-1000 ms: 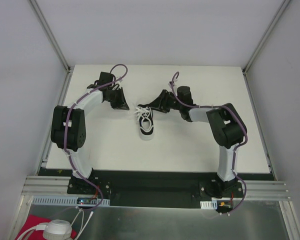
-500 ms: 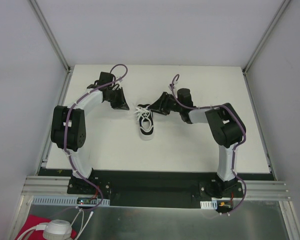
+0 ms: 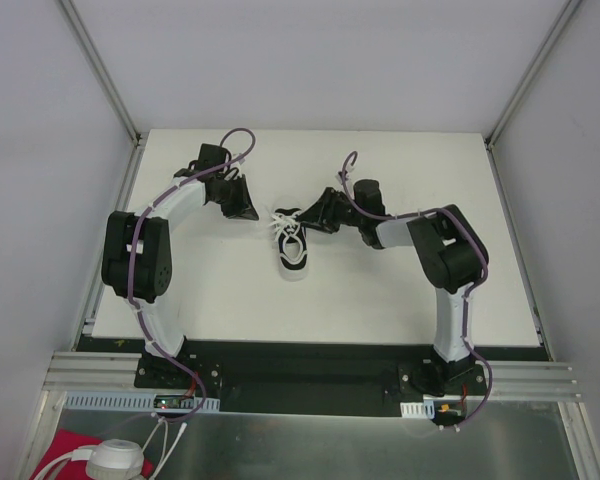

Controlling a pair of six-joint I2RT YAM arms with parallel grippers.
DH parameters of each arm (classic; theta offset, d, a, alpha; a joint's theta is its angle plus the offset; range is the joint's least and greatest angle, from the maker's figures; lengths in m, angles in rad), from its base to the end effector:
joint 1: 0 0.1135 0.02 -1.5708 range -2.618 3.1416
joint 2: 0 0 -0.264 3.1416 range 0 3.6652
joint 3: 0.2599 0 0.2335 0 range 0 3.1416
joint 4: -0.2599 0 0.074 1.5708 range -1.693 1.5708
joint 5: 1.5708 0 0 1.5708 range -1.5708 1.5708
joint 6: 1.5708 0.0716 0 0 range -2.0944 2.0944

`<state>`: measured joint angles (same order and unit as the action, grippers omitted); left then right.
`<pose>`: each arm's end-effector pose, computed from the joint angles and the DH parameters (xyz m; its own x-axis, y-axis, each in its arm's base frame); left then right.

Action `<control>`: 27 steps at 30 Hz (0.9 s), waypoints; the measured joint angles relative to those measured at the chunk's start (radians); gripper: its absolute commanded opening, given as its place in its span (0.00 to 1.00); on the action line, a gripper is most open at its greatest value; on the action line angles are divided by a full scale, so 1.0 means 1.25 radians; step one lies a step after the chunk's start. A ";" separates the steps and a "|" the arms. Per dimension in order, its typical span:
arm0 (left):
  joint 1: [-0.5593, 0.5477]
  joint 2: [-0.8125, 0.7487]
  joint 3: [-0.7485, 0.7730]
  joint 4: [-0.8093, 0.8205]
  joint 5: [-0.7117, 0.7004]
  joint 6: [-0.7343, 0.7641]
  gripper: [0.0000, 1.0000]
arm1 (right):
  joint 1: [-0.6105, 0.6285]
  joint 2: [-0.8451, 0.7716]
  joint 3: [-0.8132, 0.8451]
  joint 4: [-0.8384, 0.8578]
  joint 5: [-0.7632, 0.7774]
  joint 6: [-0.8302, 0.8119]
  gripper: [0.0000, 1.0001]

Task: Tie the shoes
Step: Tie the shoelace on the shoe.

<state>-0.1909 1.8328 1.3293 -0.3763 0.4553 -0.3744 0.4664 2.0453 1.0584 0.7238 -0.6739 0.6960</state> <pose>0.3898 -0.1074 0.2056 -0.8671 -0.1669 -0.4692 0.1380 0.8247 -0.5485 0.3734 0.2380 0.1593 -0.7486 0.1840 -0.6369 -0.5337 0.4027 0.7436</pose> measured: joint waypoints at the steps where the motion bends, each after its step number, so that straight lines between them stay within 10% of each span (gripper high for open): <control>1: 0.000 0.000 0.000 0.000 0.000 0.000 0.00 | 0.000 0.005 0.000 0.001 -0.002 0.002 0.39; 27: 0.000 0.000 0.000 0.000 0.000 0.000 0.00 | 0.011 0.036 0.004 0.074 -0.019 0.059 0.34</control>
<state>-0.1909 1.8328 1.3293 -0.3763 0.4553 -0.3740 0.4805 2.0903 1.0637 0.8169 -0.6971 0.7692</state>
